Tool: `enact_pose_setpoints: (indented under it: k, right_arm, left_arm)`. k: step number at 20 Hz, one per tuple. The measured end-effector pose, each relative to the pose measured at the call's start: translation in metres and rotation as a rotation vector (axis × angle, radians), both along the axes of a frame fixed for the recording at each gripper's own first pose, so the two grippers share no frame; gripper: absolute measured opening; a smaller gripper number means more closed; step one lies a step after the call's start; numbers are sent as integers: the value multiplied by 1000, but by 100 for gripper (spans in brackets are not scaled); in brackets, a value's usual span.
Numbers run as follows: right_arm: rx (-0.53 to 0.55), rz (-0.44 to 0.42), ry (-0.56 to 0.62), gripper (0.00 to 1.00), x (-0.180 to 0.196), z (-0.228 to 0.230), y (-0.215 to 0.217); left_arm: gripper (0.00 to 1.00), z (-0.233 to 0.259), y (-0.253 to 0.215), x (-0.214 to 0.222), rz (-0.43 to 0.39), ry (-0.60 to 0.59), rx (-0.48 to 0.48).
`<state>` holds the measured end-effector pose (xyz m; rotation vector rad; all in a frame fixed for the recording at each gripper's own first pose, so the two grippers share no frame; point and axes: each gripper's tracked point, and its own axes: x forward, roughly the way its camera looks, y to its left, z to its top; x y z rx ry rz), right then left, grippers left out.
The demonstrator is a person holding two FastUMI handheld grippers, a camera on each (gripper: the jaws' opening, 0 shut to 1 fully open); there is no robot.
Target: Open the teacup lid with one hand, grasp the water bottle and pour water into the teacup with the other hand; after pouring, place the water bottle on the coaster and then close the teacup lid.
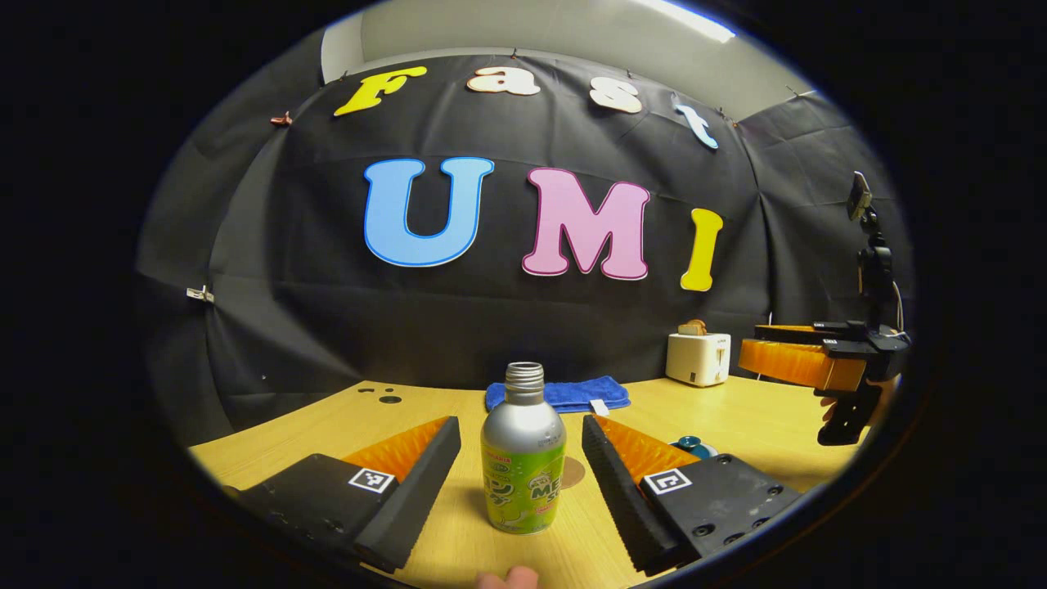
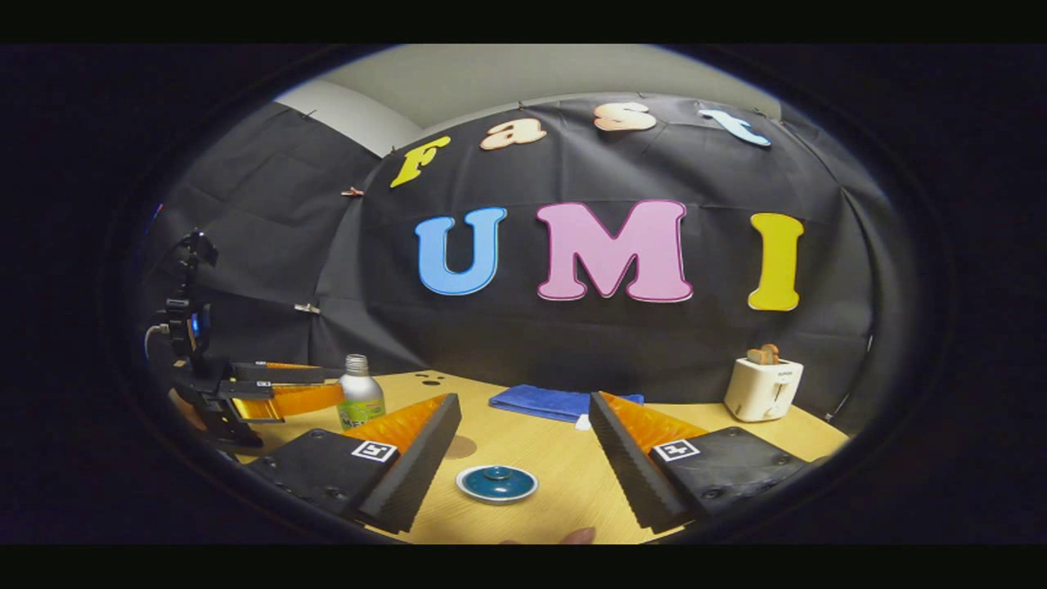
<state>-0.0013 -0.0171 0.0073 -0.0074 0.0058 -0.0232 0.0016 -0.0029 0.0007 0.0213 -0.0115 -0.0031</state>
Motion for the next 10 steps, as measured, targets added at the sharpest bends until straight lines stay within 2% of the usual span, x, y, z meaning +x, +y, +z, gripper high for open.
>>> enact_pose_setpoints:
  k: [5,8,10]
  right_arm:
    - [20,20,48,97,10,-18,4]
    - [44,48,111,98,18,-39,14]
    - [50,49,162,94,22,-55,15]
  left_arm:
    - [95,-7,-1,3,-8,17,-5]
    - [95,-7,2,3,-4,20,-3]
    - [95,-8,4,5,0,20,1]
